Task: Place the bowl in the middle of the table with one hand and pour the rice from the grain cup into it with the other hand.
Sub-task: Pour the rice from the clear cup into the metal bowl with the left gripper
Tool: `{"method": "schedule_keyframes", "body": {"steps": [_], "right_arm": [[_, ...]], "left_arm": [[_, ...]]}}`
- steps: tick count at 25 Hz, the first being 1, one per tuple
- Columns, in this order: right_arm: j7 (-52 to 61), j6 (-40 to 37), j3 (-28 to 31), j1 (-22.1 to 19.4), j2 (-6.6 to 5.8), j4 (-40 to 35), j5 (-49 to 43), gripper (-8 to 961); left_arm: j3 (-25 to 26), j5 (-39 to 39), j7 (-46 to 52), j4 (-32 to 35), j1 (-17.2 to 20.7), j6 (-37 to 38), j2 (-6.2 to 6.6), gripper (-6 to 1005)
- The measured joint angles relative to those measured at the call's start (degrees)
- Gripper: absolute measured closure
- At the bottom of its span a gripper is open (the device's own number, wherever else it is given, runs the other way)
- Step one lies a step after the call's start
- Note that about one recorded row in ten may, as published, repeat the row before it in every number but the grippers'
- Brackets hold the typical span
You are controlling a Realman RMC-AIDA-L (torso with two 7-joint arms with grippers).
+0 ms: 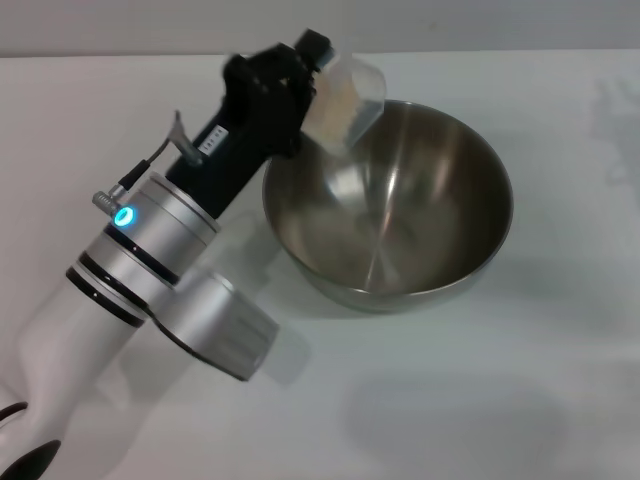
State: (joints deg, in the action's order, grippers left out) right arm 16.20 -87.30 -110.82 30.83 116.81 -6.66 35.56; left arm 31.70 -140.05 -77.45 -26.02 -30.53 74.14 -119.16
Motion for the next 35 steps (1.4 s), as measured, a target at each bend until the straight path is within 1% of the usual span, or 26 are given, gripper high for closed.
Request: {"method": "schedule_keyframes", "body": {"steps": [1,3,6,7,8,9,10,11,12,24,27,28,31,33,35], "right_arm": [[-0.01,0.00,0.00,0.02,0.00,-0.09,-0.02,722],[-0.02,0.03,0.00,0.03,0.00,-0.22,-0.05,722],[-0.03,0.04,0.00,0.08,0.00,-0.27,-0.06,722],[-0.03,0.04,0.00,0.08,0.00,-0.30,-0.06,722],[-0.03,0.04,0.00,0.10,0.00,-0.32,-0.06,722],[-0.03,0.04,0.00,0.13,0.00,-0.34,-0.06,722],[-0.03,0.03,-0.01,0.16,0.00,-0.34,-0.06,722],[-0.04,0.03,-0.03,0.18,0.00,-0.35,-0.06,722],[-0.03,0.03,-0.06,0.20,0.00,-0.36,-0.06,722],[-0.03,0.14,0.00,0.19,0.00,-0.37,-0.06,721],[-0.05,0.15,0.01,0.23,0.00,-0.37,-0.06,721],[-0.07,0.14,0.00,0.26,0.00,-0.37,-0.06,721],[-0.09,0.06,0.00,0.42,0.00,-0.37,-0.06,721],[-0.11,0.05,0.00,0.57,0.00,-0.37,-0.06,721],[-0.11,0.05,0.00,0.59,-0.01,-0.37,-0.06,721]], "left_arm": [[0.00,0.00,0.00,0.00,0.00,0.00,0.00,968],[-0.02,-2.06,-5.38,-0.18,0.07,-0.50,-0.01,968],[-0.05,-2.76,-7.54,-0.37,0.11,-0.86,-0.02,967],[-0.21,-4.05,-12.81,-0.60,0.22,-1.82,-0.02,967],[-0.21,-4.05,-12.81,-0.60,0.22,-1.82,-0.02,967],[-0.58,-4.41,-16.14,-0.61,0.22,-2.27,-0.02,966],[-0.58,-4.41,-16.14,-0.61,0.22,-2.27,-0.02,966],[-0.78,-4.53,-19.55,-0.88,0.22,-2.48,-0.02,966],[-0.78,-4.58,-20.77,-1.08,0.21,-2.55,-0.02,966],[-0.10,-4.39,-30.30,-1.30,0.19,-4.10,-0.02,963],[-0.06,-4.37,-31.36,-1.23,0.17,-4.19,-0.02,963],[-0.20,-4.40,-31.36,-1.26,0.18,-4.30,-0.02,963],[-3.04,-4.44,-31.04,-1.59,0.33,-6.22,-0.01,962],[-3.87,-4.34,-31.03,-1.87,0.39,-7.46,-0.01,962],[-3.51,-4.05,-30.81,-2.08,0.48,-7.84,-0.01,961]]}}
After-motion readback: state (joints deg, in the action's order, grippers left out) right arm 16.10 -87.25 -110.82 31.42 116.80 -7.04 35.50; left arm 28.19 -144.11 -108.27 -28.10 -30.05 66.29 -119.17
